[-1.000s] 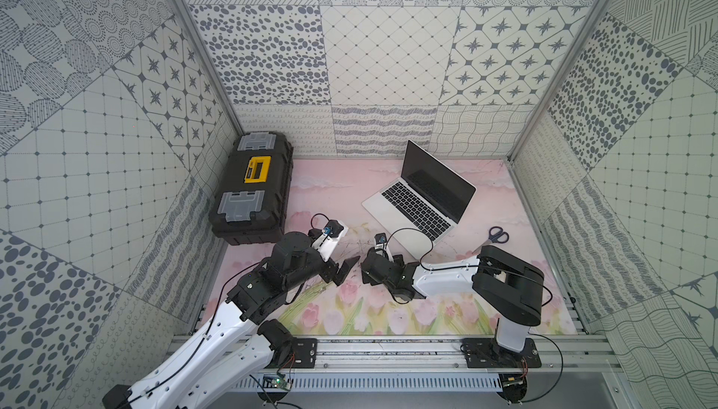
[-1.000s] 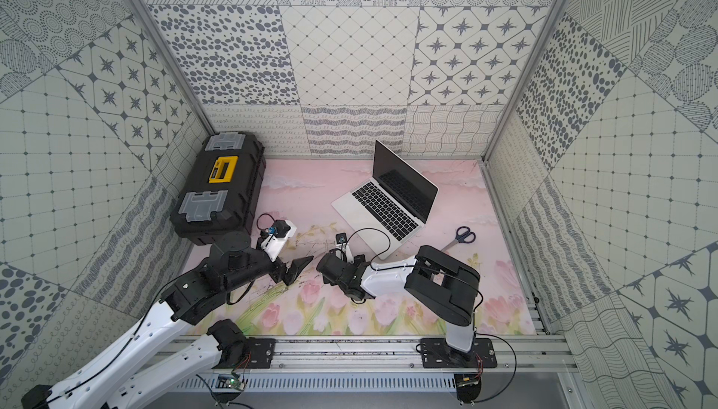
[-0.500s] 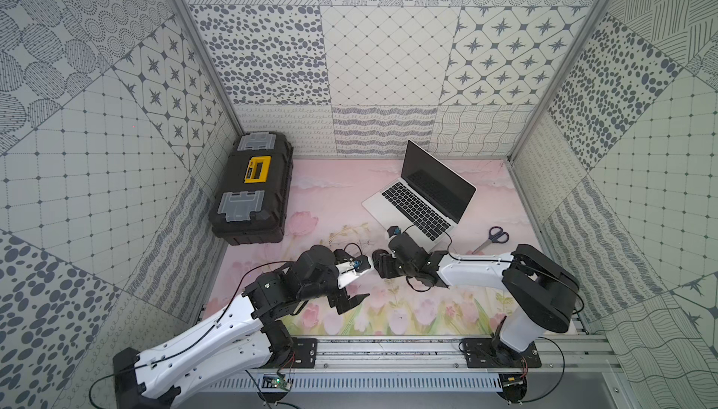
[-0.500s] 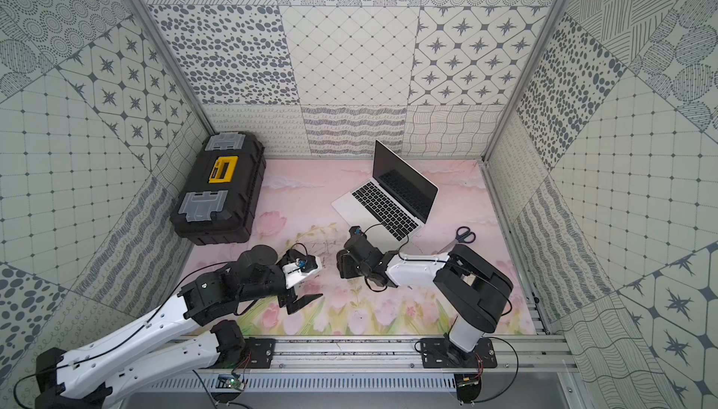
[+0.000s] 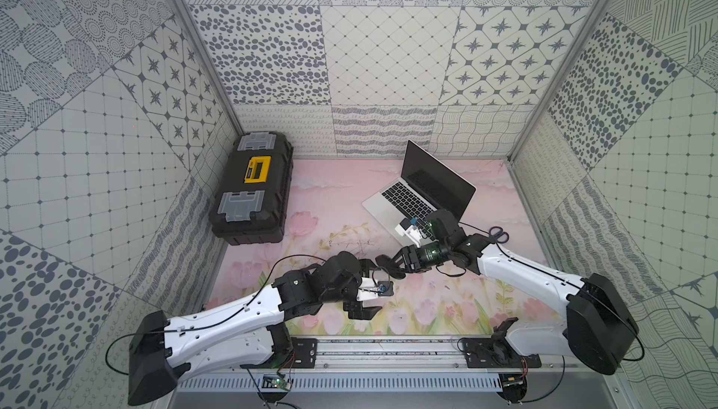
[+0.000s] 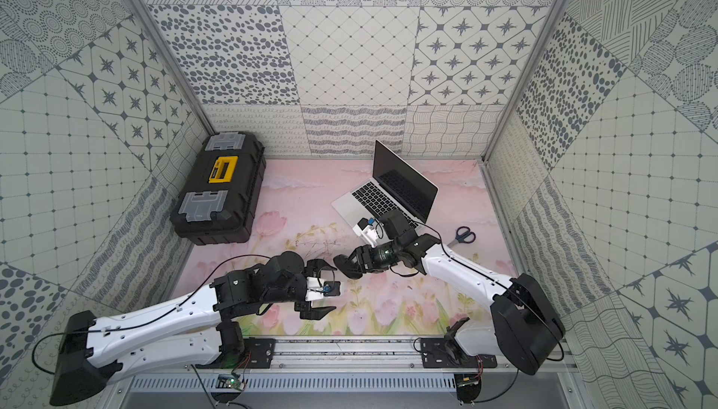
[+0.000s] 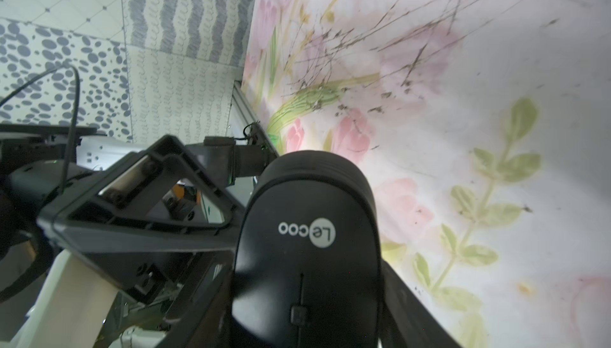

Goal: Insert the wireless mouse receiver into the laptop
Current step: Pick up the mouse from the center of the board.

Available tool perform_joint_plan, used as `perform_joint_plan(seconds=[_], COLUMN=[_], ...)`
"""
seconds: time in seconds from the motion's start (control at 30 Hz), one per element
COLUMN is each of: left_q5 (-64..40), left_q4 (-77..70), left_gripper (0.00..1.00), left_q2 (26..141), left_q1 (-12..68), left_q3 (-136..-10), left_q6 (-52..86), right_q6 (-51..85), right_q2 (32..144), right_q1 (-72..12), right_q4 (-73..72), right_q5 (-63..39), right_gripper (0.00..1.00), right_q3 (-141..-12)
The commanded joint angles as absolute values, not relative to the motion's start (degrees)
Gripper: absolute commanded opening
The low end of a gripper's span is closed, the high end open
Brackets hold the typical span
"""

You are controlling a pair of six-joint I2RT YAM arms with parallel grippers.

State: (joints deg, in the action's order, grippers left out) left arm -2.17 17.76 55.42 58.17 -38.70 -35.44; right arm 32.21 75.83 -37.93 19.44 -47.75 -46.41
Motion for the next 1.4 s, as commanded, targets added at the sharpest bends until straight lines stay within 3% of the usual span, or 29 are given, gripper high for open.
perform_joint_plan(seconds=[0.0, 0.3, 0.43, 0.67, 0.93, 1.07, 1.17, 1.27, 1.37], left_q5=[-0.1, 5.8, 0.0, -7.6, -10.2, -10.3, -11.0, -14.1, -21.2], left_q4=[3.7, -1.4, 2.1, 5.8, 7.9, 9.2, 10.8, 13.6, 17.7], left_gripper=[0.98, 0.98, 0.96, 0.62, 0.29, 0.17, 0.08, 0.07, 0.06], left_q2=[58.3, 60.2, 60.0, 62.7, 62.7, 63.4, 64.3, 65.3, 66.9], left_q1=[58.3, 58.3, 58.0, 56.4, 54.7, 54.4, 53.6, 51.5, 48.0], left_q3=[-38.9, -38.8, -39.5, -41.2, -40.3, -40.7, -41.6, -42.9, -44.8], left_q6=[-41.2, -40.3, -39.7, -38.0, -37.2, -35.7, -32.5, -27.9, -21.7], right_q6=[28.8, 27.6, 27.5, 27.2, 26.7, 25.8, 25.7, 25.8, 24.2], right_q2=[74.5, 74.6, 75.0, 75.1, 74.6, 74.6, 73.7, 70.9, 66.4], right_q1=[-38.5, -39.3, -39.4, -39.8, -39.6, -39.1, -38.1, -36.6, -36.0], right_q4=[25.0, 27.4, 27.4, 27.6, 27.5, 27.4, 27.0, 24.8, 19.3], right_q5=[-54.1, -53.1, -53.9, -56.1, -54.1, -52.7, -50.1, -47.7, -46.5], right_gripper=[0.52, 0.52, 0.52, 0.52, 0.54, 0.6, 0.75, 0.96, 0.97], right_q3=[-48.3, -48.5, -49.0, -49.3, -48.7, -48.7, -48.2, -46.4, -43.3])
